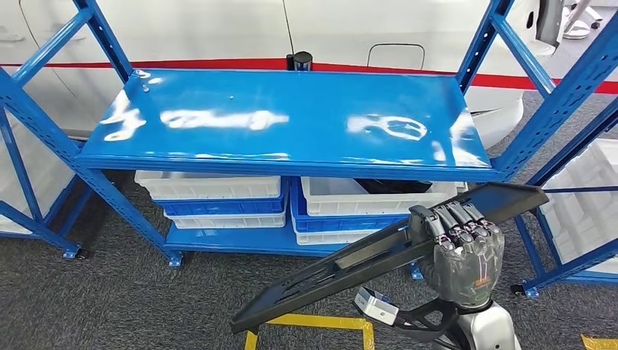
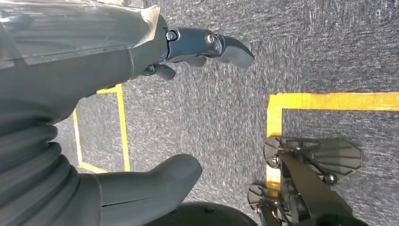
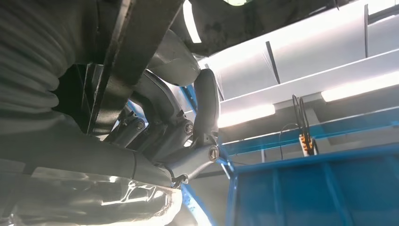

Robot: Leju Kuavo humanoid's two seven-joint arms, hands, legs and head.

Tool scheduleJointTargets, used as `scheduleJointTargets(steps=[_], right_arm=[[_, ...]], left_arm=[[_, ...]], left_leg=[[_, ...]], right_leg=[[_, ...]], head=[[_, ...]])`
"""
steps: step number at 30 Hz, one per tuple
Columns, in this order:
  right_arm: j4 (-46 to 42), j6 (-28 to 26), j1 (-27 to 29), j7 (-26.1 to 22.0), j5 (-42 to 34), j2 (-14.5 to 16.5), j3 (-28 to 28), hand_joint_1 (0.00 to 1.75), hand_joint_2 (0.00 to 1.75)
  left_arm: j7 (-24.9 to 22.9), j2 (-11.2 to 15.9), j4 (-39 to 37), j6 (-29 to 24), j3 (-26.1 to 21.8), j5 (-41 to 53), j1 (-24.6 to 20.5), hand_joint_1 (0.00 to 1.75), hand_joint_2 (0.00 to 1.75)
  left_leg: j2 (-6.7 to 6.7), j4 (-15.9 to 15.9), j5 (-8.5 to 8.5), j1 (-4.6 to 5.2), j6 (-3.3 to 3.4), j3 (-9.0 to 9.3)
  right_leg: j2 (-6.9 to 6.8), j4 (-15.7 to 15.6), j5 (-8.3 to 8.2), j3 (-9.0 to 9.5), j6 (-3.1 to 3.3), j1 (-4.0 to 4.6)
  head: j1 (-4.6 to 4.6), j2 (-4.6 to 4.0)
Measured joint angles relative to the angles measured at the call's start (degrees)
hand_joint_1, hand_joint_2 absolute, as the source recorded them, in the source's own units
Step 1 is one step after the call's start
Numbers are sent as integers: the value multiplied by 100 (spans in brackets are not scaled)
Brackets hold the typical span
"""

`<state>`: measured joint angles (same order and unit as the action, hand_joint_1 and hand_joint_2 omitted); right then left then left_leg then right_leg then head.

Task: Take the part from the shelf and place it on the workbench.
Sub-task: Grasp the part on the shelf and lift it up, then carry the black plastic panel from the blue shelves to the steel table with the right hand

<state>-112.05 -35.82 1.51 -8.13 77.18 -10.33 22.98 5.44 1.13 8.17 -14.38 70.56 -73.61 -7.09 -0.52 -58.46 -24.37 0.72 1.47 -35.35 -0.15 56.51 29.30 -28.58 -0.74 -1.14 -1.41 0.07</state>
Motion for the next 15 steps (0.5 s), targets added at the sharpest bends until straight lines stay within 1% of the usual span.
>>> scheduleJointTargets(steps=[1, 2, 3, 4, 5, 6, 7, 8, 9, 10, 11, 12, 13, 14, 15], right_arm=[[25, 0, -21, -5, -52, 1, 5, 175, 175], [55, 1, -47, -15, -107, 7, 11, 175, 175], [101, 2, -73, -26, -166, 13, 16, 175, 175], [156, 4, -96, -37, -222, 22, 20, 175, 175], [217, 6, -116, -49, -269, 31, 21, 175, 175], [283, 8, -133, -63, -320, 39, 21, 175, 175], [342, 8, -147, -80, -371, 46, 21, 175, 175], [394, 8, -164, -99, -423, 53, 21, 175, 175], [440, 8, -186, -117, -476, 59, 21, 175, 175], [482, 8, -215, -133, -528, 63, 21, 175, 175], [524, 8, -254, -149, -575, 66, 21, 175, 175], [569, 9, -294, -168, -622, 67, 22, 175, 175], [617, 9, -331, -189, -670, 69, 22, 175, 175], [667, 9, -360, -211, -711, 70, 20, 175, 175], [721, 9, -378, -231, -753, 70, 17, 175, 175]], left_arm=[[0, 1, -2, -14, -3, -18, 2, 0, 175], [0, 1, -4, -28, -7, -37, 4, 0, 175], [-2, -3, -4, -44, -18, -61, 6, 0, 175], [-4, -4, -4, -59, -34, -87, 7, 0, 175], [-8, -4, -4, -75, -54, -109, 8, 0, 175], [-14, -4, -4, -94, -75, -129, 8, 0, 175], [-17, -5, -4, -111, -92, -147, 8, 0, 175], [-21, -5, -4, -131, -109, -161, 7, 0, 175], [-24, -8, -4, -150, -122, -175, 3, 0, 175], [-25, -10, -5, -165, -134, -189, 0, 0, 175], [-26, -14, -5, -178, -145, -203, -1, 0, 175], [-26, -17, -6, -190, -156, -220, 0, 0, 175], [-27, -20, -7, -203, -167, -239, 3, 0, 175], [-27, -25, -7, -216, -179, -255, 6, 0, 175], [-27, -32, -7, -229, -195, -266, 4, 0, 175]], left_leg=[[22, -157, -188, -19, -44, -60], [42, -426, -457, -48, -92, -152], [51, -778, -739, -74, -139, -259], [52, -1136, -947, -101, -178, -352], [51, -1393, -1022, -125, -208, -393], [51, -1468, -958, -146, -230, -343], [51, -1335, -800, -165, -245, -188], [51, -1012, -625, -185, -256, 69], [59, -588, -537, -199, -265, 364], [78, -201, -519, -198, -253, 621], [100, 65, -541, -188, -222, 774], [121, 189, -586, -166, -177, 823], [133, 207, -572, -140, -117, 801], [125, 206, -526, -134, -44, 748], [108, 218, -475, -127, 24, 704]], right_leg=[[-9, -17, -53, -43, 49, -24], [-18, -21, -111, -89, 81, -37], [-19, -19, -170, -151, 100, -38], [-21, -16, -233, -216, 99, -38], [-20, -11, -295, -290, 85, -42], [-19, -4, -354, -369, 62, -49], [-18, 4, -406, -440, 34, -59], [-17, 16, -453, -503, 2, -70], [-16, 27, -495, -552, -35, -72], [-16, 38, -536, -589, -75, -73], [-18, 42, -578, -606, -119, -68], [-19, 41, -619, -615, -166, -63], [-18, 29, -663, -619, -212, -65], [-15, 23, -695, -629, -254, -73], [-10, 59, -657, -670, -267, -81]], head=[[-11, 0], [-24, 0], [-45, 0], [-59, 0], [-64, 0], [-69, 0], [-72, 0], [-74, 0], [-77, 0], [-80, 0], [-78, 0], [-81, 0], [-78, 0], [-74, 0], [-74, 0]])
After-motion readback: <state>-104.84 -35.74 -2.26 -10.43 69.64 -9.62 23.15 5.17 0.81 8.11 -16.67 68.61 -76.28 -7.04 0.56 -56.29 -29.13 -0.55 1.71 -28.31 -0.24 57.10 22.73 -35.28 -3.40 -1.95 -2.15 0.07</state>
